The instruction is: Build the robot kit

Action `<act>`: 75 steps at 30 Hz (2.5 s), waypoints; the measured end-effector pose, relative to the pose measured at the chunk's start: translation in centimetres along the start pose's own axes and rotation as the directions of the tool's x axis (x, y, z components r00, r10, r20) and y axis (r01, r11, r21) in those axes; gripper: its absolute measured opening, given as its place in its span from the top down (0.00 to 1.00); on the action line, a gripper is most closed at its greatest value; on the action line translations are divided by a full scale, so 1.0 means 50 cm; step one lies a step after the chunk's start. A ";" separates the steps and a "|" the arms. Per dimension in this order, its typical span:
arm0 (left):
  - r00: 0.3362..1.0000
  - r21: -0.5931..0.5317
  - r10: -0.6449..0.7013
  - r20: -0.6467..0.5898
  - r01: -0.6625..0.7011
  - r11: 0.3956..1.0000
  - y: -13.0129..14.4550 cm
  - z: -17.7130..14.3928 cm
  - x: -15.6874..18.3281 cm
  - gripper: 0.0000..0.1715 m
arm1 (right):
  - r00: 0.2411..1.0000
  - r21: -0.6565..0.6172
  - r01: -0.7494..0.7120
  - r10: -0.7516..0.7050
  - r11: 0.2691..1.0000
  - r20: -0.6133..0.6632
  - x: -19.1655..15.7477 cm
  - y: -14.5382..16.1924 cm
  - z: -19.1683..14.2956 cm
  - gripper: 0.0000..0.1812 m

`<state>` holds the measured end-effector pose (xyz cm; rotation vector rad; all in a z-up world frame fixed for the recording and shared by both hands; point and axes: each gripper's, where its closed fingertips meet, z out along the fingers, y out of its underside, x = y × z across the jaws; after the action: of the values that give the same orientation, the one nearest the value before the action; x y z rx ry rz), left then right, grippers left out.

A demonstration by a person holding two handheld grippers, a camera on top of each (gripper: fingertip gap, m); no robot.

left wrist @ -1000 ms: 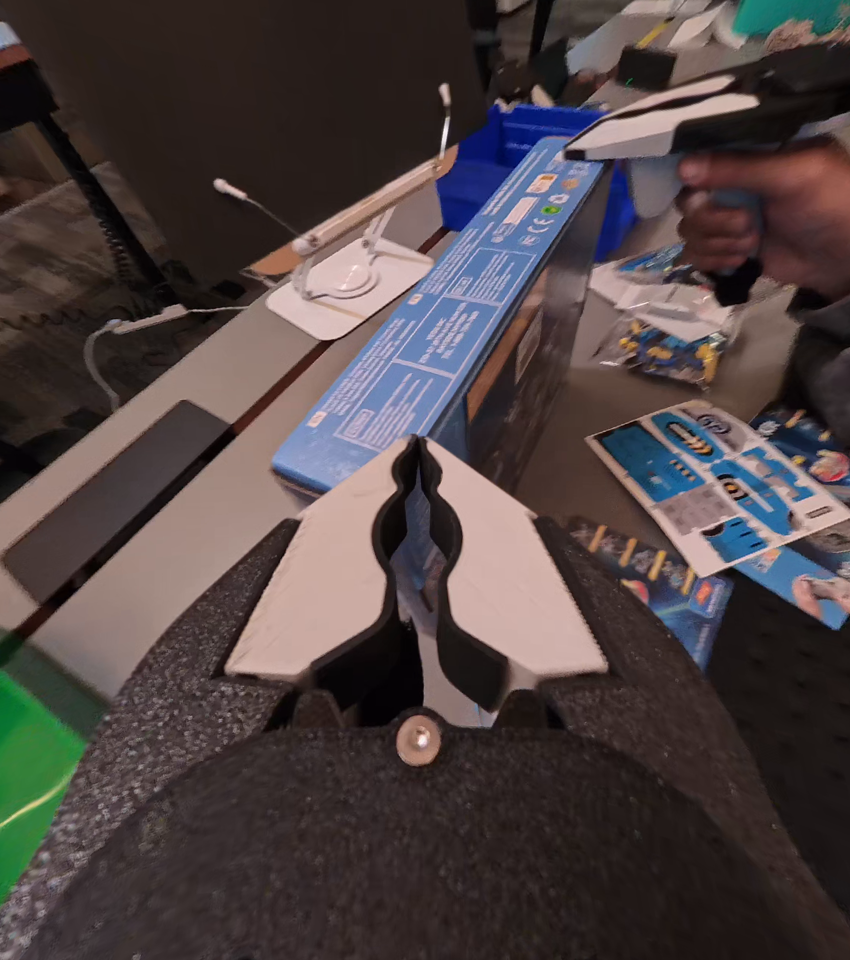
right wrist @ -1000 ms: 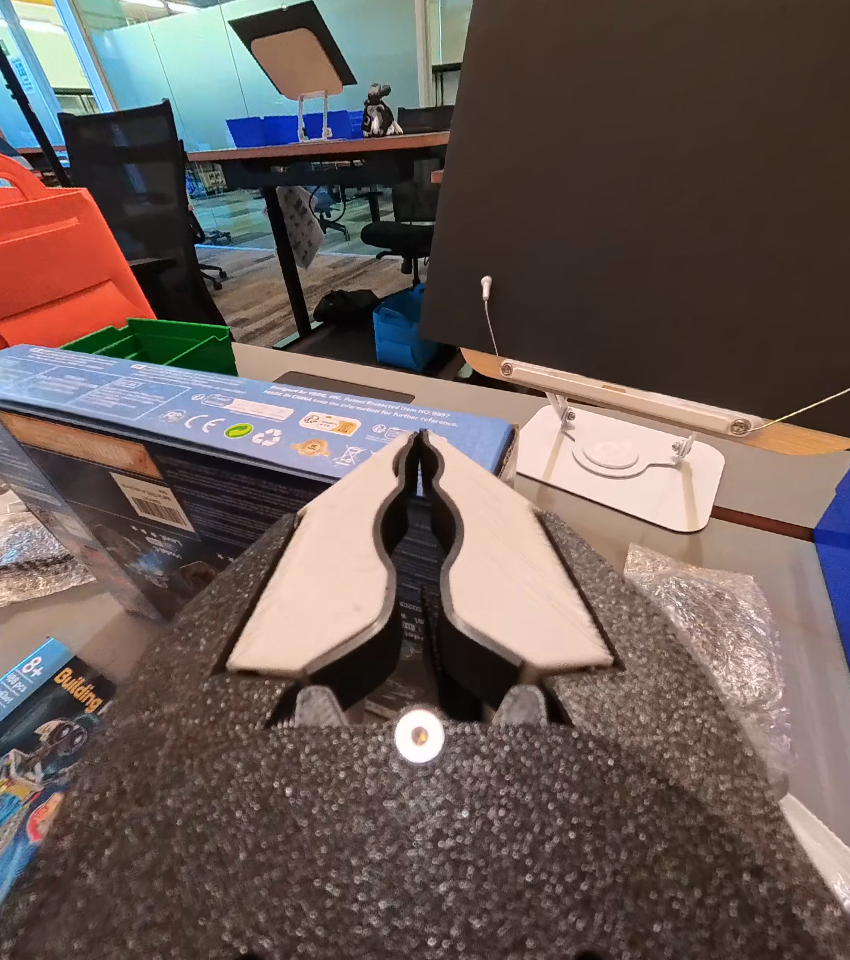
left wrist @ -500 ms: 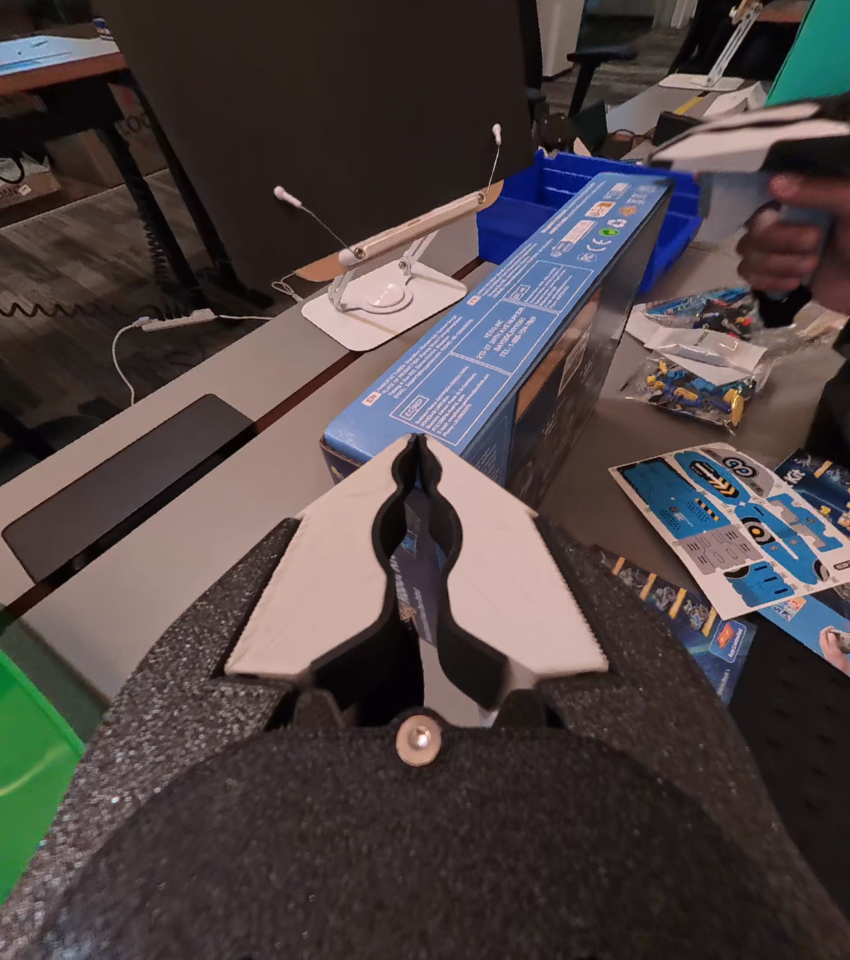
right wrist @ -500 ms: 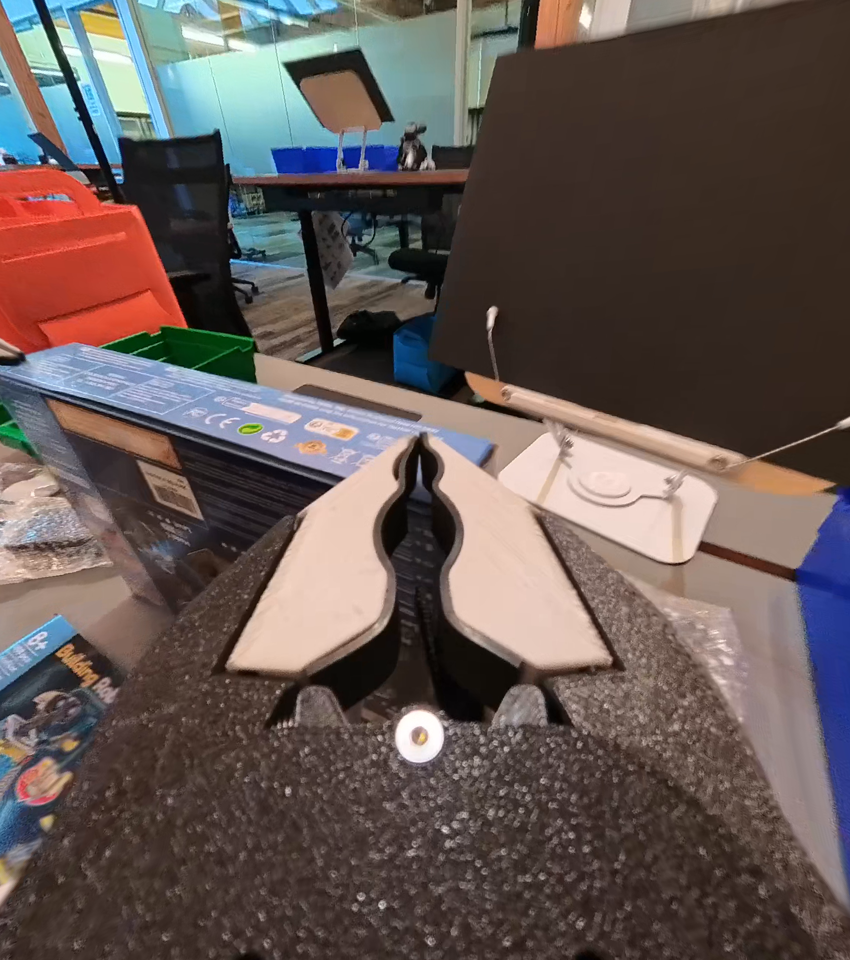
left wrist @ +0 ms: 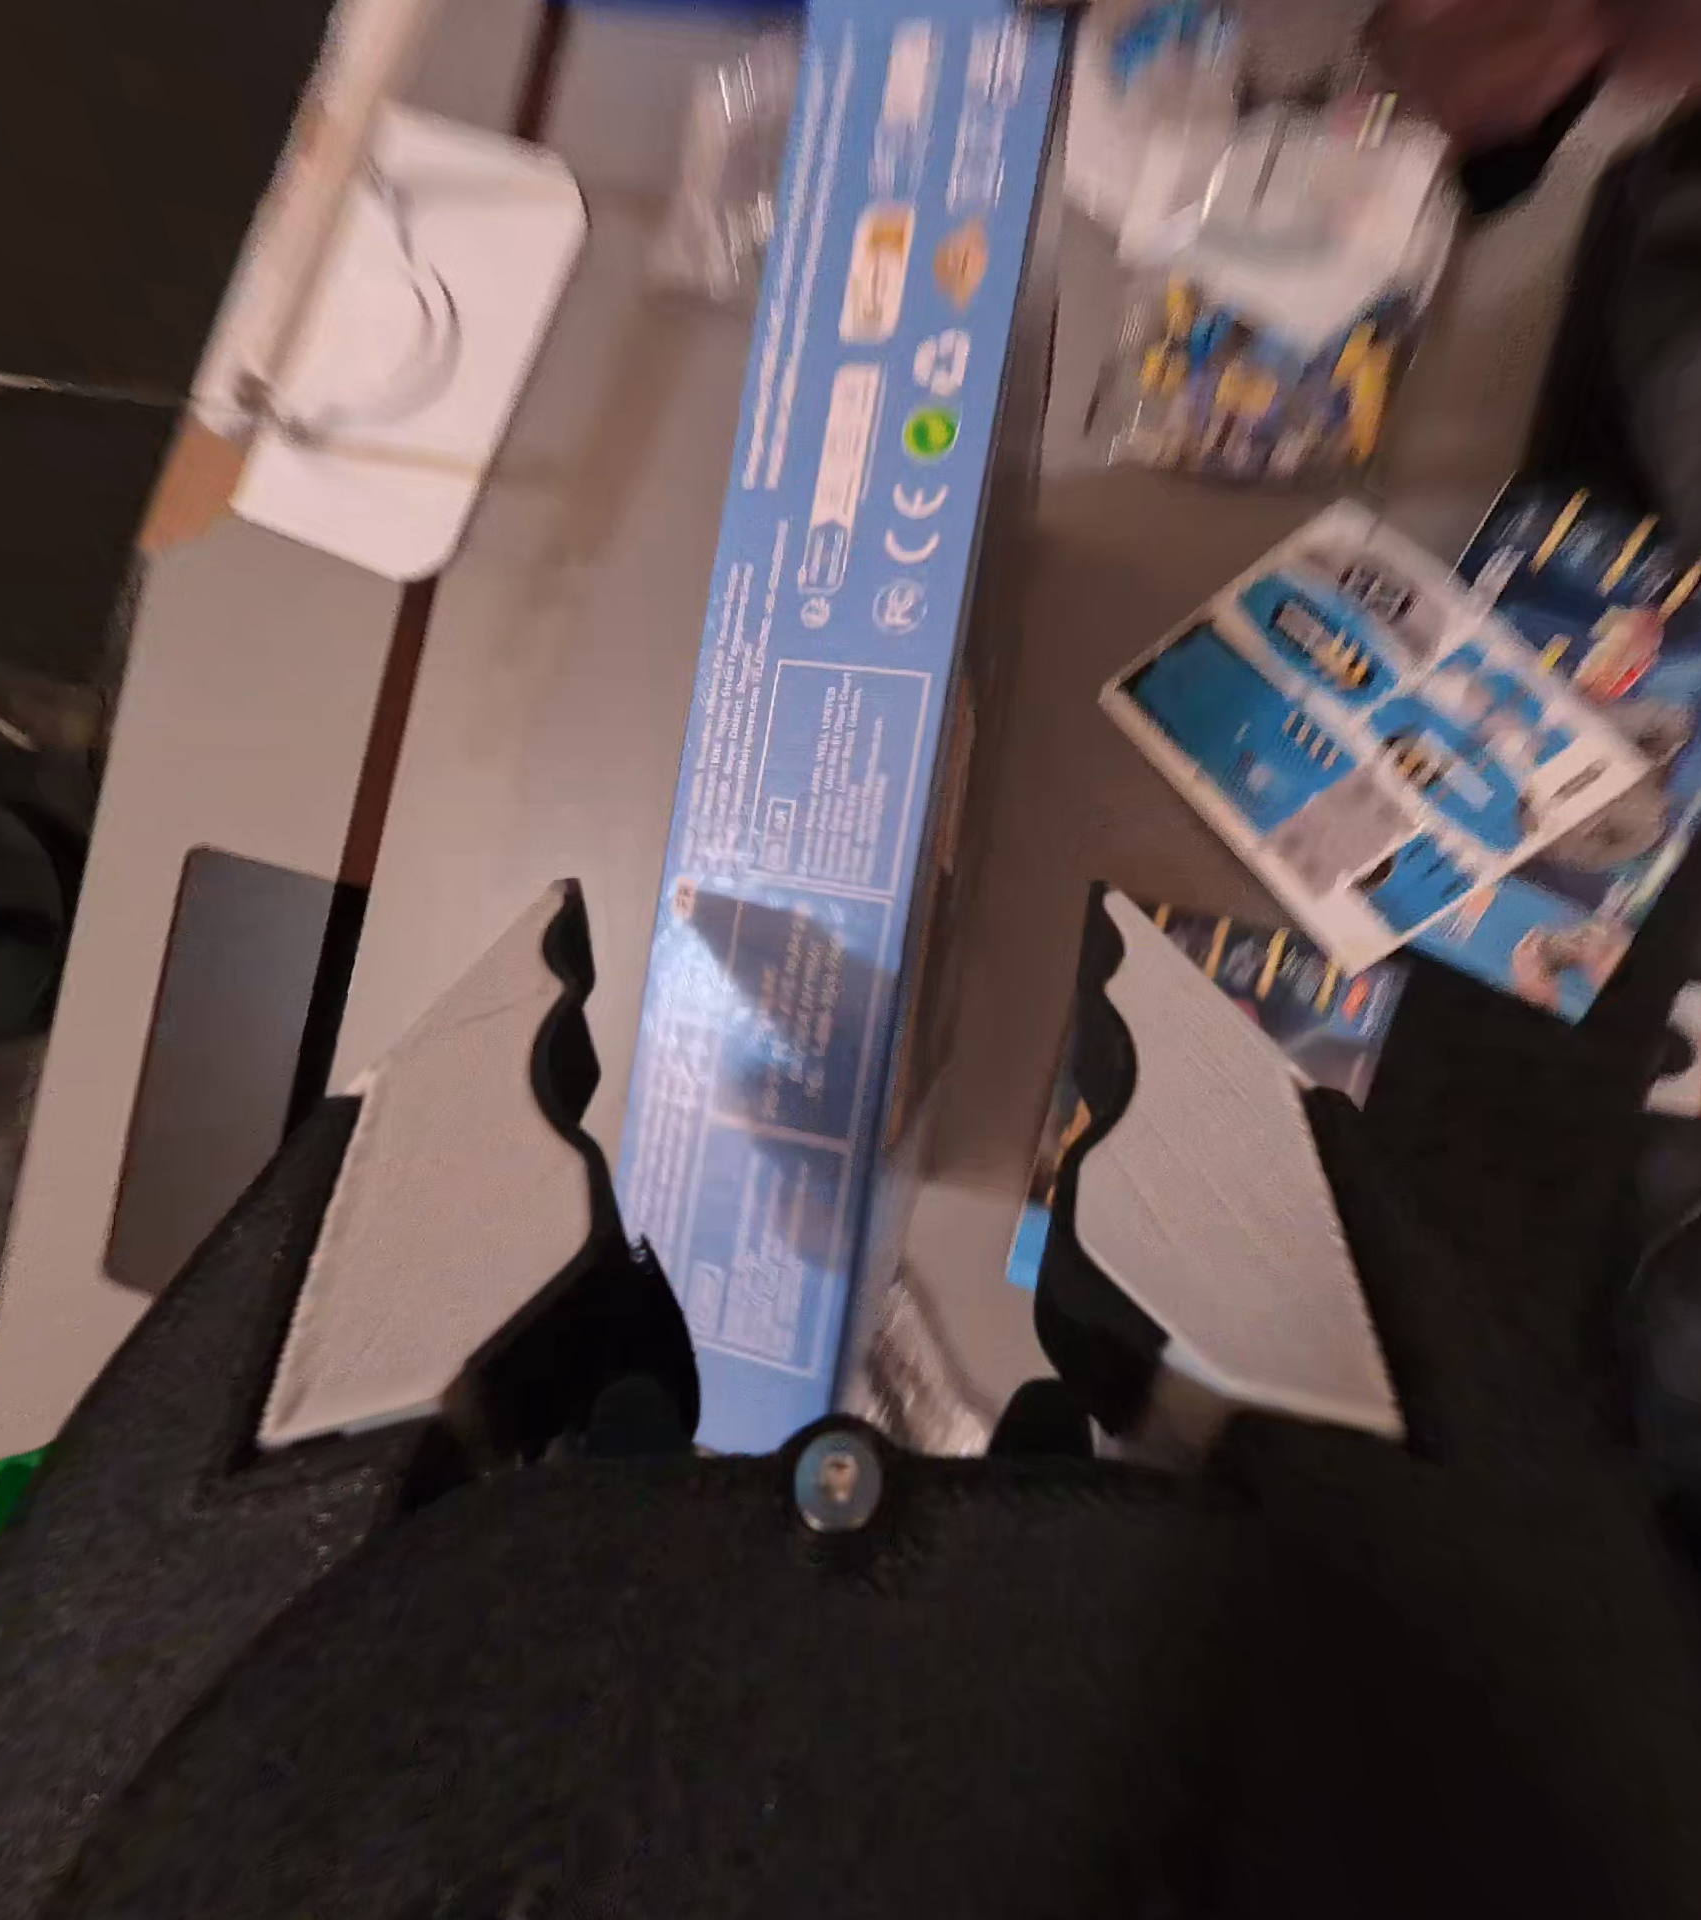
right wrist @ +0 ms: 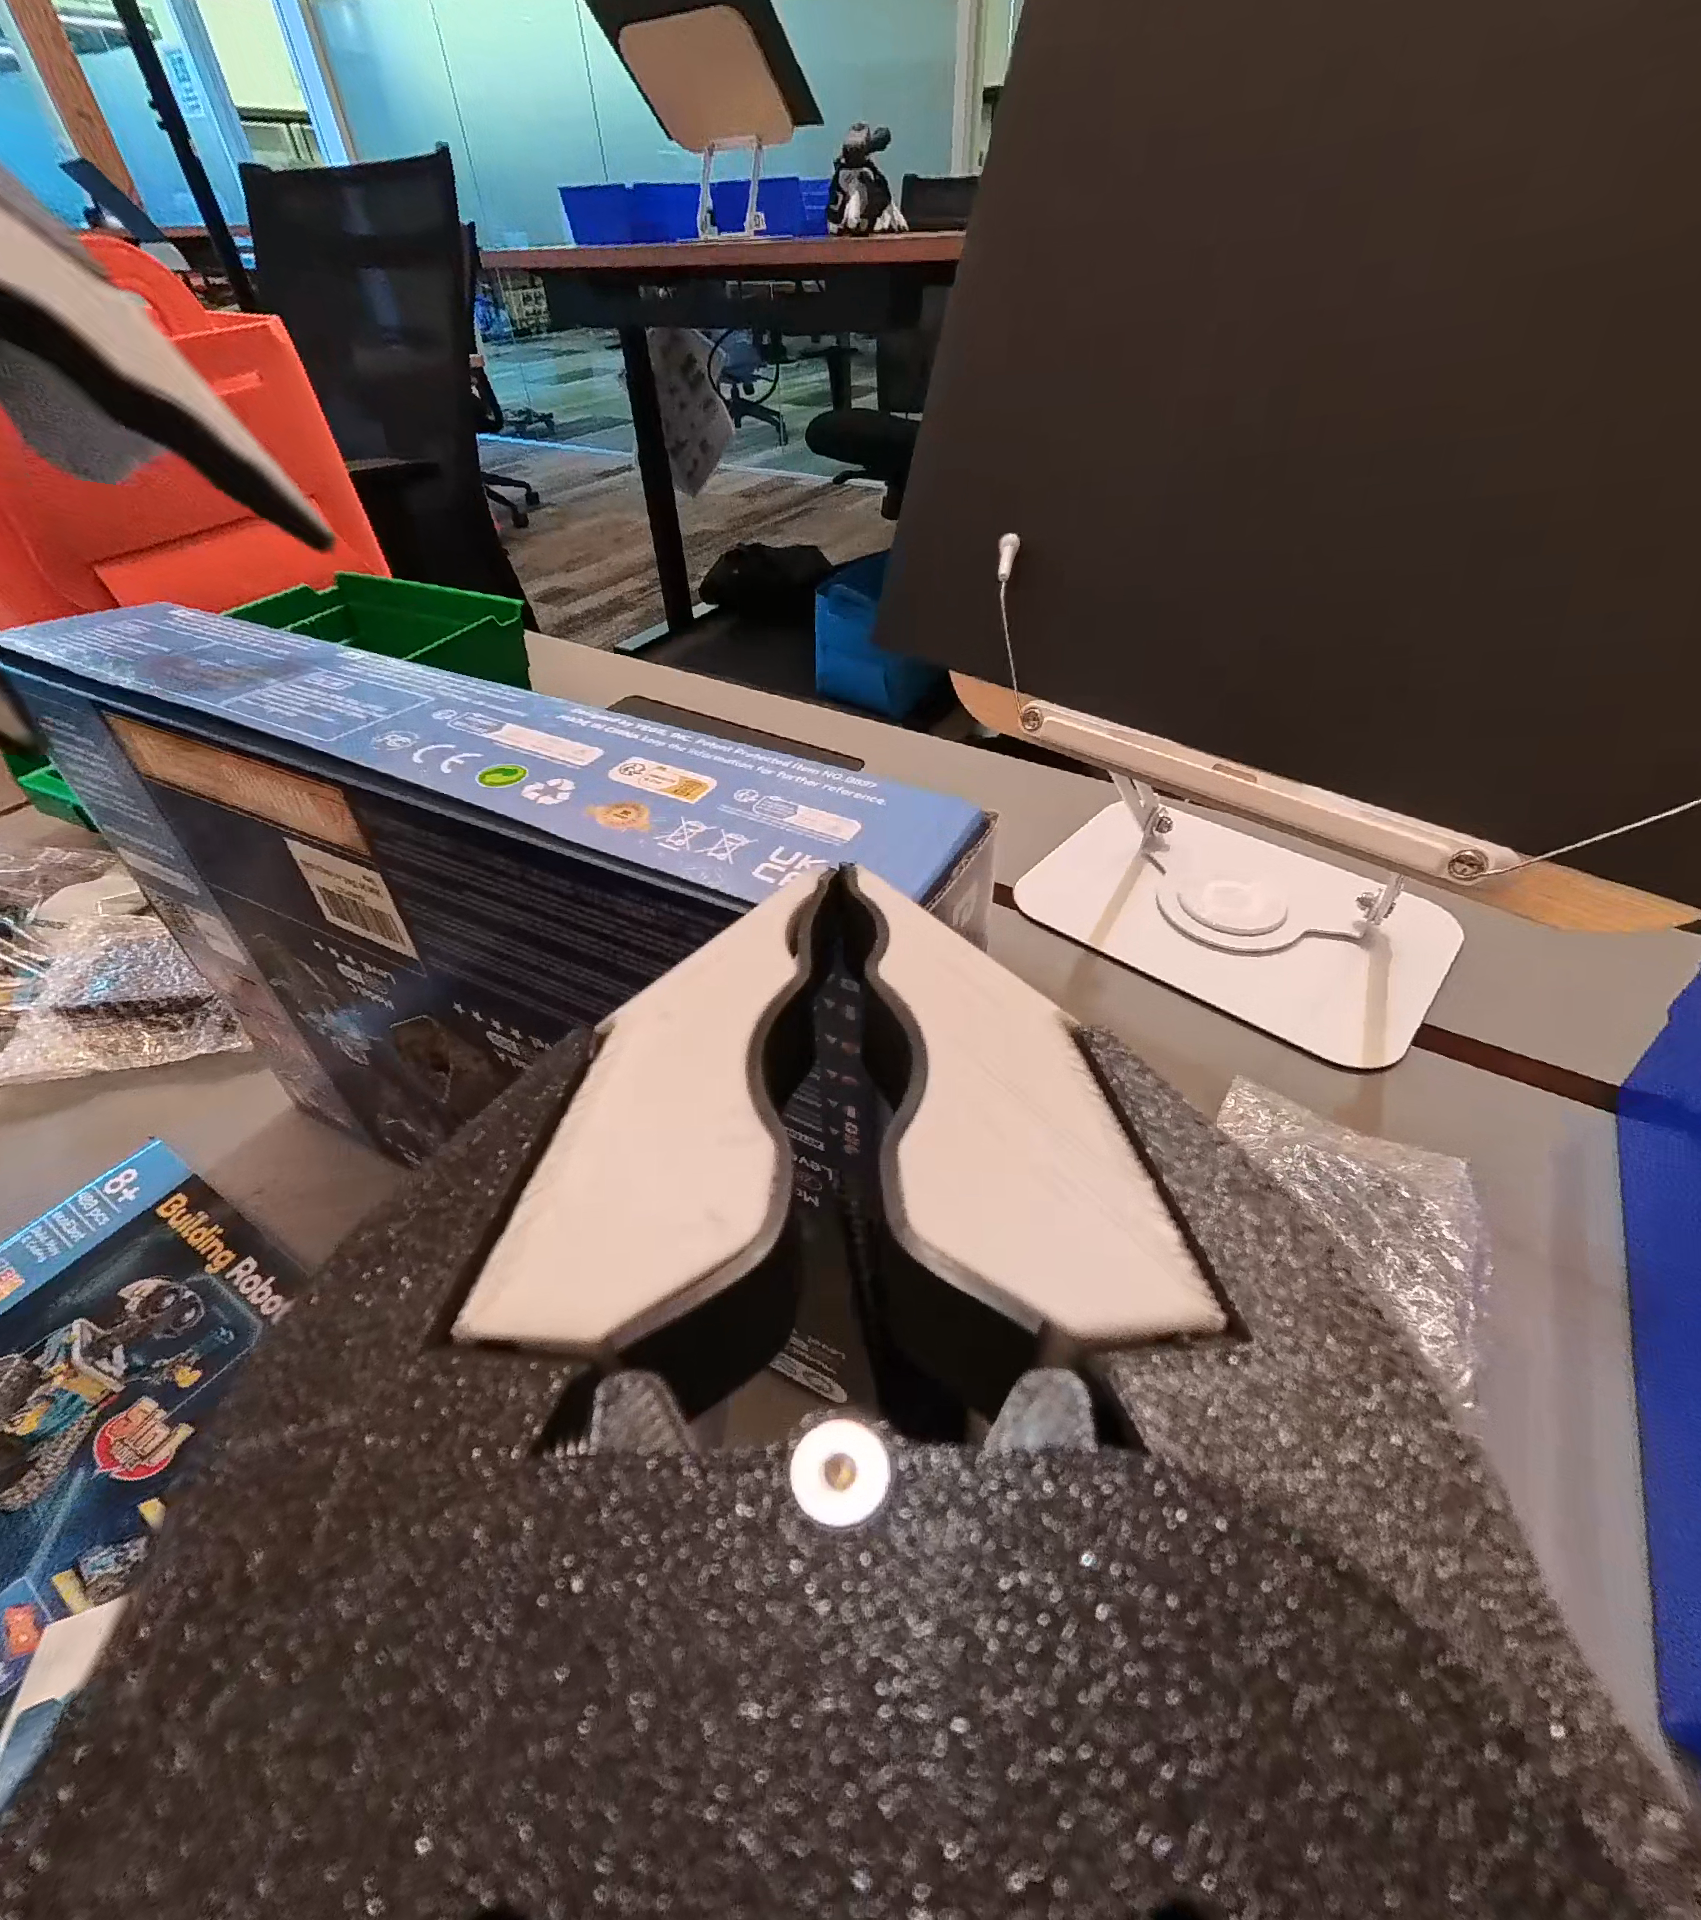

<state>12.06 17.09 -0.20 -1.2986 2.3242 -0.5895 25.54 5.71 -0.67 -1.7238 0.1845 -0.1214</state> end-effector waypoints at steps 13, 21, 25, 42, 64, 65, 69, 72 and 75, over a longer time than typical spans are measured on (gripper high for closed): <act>0.953 -0.301 0.253 0.165 -0.195 0.934 0.060 0.091 0.077 0.62 | 1.000 0.080 0.002 -0.003 0.997 0.012 -0.008 -0.061 -0.148 0.97; 0.446 -0.467 0.627 0.638 -0.424 0.776 0.167 0.097 0.170 0.63 | 0.728 -0.360 -0.562 0.652 0.745 0.213 -0.019 0.147 -0.062 0.54; 0.166 -0.555 0.683 0.711 -0.463 0.691 0.203 0.082 0.199 0.62 | 0.518 -0.602 -0.573 0.815 0.557 0.261 -0.140 0.251 -0.044 0.42; 0.153 -0.528 0.705 0.692 -0.558 0.639 0.261 0.101 0.246 0.51 | 0.484 -0.615 -0.412 0.733 0.672 0.477 -0.240 0.181 0.025 0.61; 0.952 -0.158 0.070 -0.297 -0.121 0.980 0.105 -0.124 0.199 0.43 | 0.657 -0.053 0.131 -0.047 0.990 0.753 -0.306 0.155 -0.086 0.61; 0.940 -0.189 0.070 -0.334 -0.139 0.972 0.105 -0.116 0.215 0.44 | 0.659 -0.062 0.148 -0.052 0.987 0.750 -0.305 0.160 -0.088 0.61; 0.932 -0.306 0.139 -0.335 -0.247 0.920 0.112 -0.057 0.233 0.57 | 0.658 -0.063 0.157 -0.057 0.986 0.751 -0.310 0.161 -0.090 0.61; 0.930 -0.404 0.164 -0.330 -0.296 0.865 0.123 -0.035 0.223 0.56 | 0.681 -0.146 0.165 -0.005 0.975 0.733 -0.304 0.190 -0.083 0.61; 0.928 -0.436 0.210 -0.307 -0.333 0.836 0.108 -0.052 0.192 0.58 | 0.733 -0.091 0.073 0.008 0.993 0.680 -0.278 0.150 -0.088 0.58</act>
<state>2.32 11.78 -2.38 -1.0896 2.9317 -0.0709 10.70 2.97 -7.06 -1.7739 -0.3970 0.5127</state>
